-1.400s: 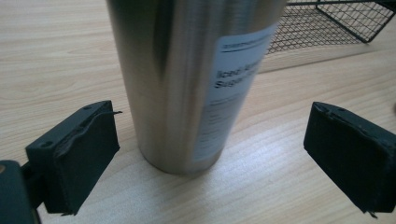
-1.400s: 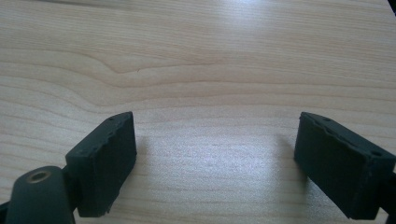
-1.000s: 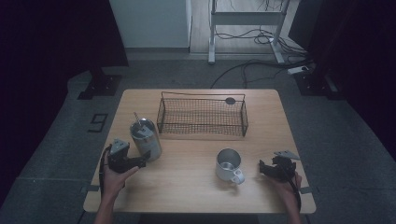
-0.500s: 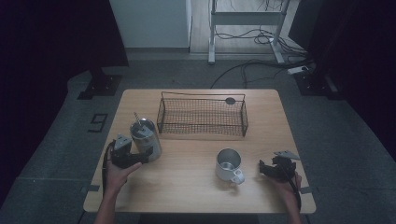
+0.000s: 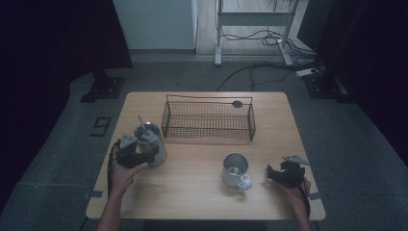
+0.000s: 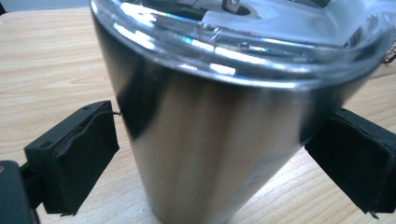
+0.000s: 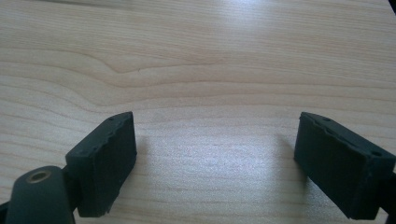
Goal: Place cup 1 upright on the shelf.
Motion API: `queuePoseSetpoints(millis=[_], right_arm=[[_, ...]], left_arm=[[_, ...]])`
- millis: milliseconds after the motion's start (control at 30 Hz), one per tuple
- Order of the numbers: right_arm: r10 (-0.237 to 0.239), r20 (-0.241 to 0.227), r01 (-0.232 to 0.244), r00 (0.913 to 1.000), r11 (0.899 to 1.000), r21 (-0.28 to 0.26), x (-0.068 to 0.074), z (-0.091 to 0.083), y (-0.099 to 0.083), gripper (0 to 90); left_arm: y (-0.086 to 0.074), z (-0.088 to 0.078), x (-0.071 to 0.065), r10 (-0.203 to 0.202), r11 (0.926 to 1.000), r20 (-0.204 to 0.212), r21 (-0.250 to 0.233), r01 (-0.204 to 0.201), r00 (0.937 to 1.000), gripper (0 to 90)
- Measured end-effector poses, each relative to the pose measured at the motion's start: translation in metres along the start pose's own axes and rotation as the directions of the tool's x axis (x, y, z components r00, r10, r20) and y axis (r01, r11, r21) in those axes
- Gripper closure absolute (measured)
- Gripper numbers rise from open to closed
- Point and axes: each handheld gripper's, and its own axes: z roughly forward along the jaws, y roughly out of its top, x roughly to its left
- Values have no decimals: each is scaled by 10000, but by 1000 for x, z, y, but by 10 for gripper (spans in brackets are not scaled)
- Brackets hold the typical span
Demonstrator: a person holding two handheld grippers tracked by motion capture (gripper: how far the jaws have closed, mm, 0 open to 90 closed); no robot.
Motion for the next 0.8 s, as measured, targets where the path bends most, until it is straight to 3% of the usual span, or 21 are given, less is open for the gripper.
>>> queuePoseSetpoints(millis=[800], right_arm=[[-13,-1,13,10000,10000,-5,0,0,0,127]], left_arm=[[11,22,-3,155,9999,-262,-32,-156,9995,17]])
